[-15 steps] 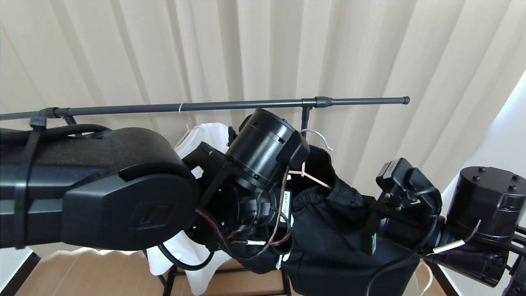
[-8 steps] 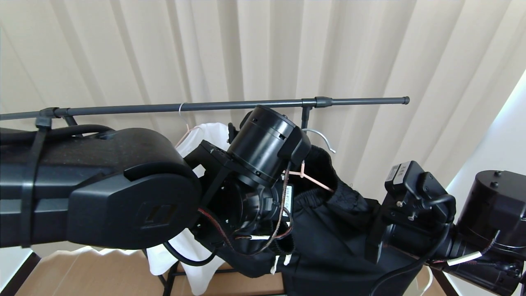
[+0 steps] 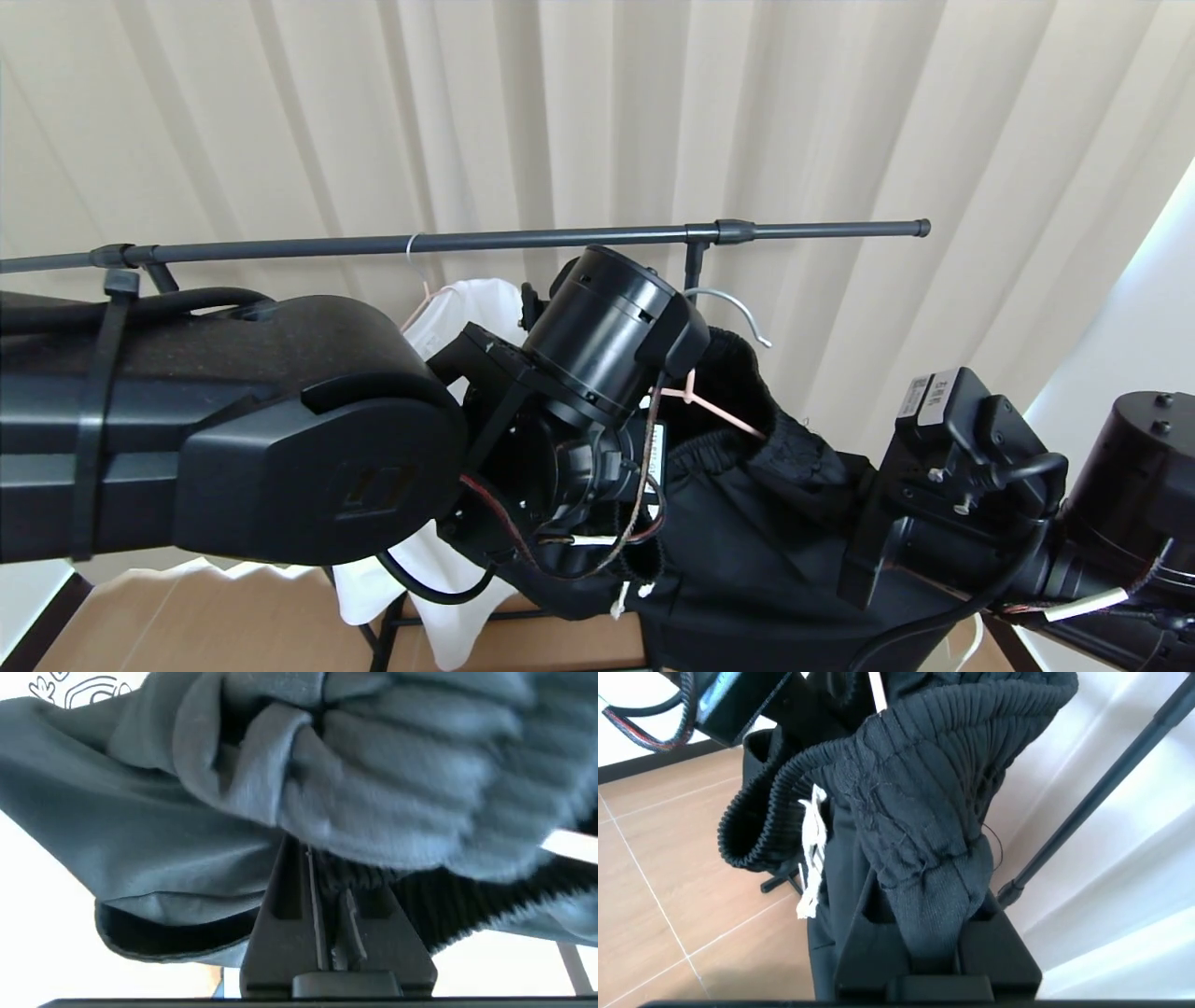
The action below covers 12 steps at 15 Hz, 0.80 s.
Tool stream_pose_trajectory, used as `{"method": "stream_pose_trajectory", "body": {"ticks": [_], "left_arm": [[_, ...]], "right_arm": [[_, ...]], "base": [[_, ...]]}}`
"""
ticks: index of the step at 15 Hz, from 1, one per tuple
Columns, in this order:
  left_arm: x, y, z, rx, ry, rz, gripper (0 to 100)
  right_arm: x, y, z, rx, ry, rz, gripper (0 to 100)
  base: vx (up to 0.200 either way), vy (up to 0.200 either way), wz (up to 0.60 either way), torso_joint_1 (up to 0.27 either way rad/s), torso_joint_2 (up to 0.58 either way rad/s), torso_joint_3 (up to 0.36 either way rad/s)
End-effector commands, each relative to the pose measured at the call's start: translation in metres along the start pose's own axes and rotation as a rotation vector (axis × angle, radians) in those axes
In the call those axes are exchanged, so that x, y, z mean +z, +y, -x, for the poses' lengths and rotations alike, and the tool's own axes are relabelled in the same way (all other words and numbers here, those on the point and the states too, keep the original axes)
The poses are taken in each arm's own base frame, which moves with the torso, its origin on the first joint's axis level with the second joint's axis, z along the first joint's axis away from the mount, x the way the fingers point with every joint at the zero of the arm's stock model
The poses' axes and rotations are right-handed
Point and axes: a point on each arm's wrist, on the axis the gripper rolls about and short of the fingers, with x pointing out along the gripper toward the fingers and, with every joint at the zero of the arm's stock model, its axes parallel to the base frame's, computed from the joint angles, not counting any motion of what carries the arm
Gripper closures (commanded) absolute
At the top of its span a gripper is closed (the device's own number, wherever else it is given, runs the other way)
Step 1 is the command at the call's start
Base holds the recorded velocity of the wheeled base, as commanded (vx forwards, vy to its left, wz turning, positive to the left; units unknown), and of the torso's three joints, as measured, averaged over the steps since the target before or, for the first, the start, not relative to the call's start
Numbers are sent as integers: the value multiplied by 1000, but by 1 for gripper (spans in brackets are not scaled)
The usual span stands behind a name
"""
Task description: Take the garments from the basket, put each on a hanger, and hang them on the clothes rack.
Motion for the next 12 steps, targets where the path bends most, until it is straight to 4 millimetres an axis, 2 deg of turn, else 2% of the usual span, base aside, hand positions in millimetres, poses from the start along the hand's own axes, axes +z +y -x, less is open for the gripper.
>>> {"method": "stream_pose_trajectory", "body": {"ticks": [1, 2, 3, 6, 12], "left_arm": [[0, 0, 0, -2, -1, 1, 100], [0, 0, 0, 0, -1, 0, 100], [0, 0, 0, 0, -1, 0, 0], [0, 1, 2, 14, -7, -2, 0], [-9, 18, 27, 9, -16, -54, 0]], "right_arm": [[1, 1, 1, 1, -11, 2, 100], [1, 1, 1, 1, -12, 3, 100], [1, 1, 1, 1, -12, 3, 100], [1, 1, 2, -1, -12, 2, 100], [-1, -5, -1, -20, -7, -6, 100]], "base": [[0, 0, 0, 0, 0, 0], [0, 0, 0, 0, 0, 0], [0, 0, 0, 0, 0, 0], [0, 0, 0, 0, 0, 0], [0, 0, 0, 0, 0, 0]]}}
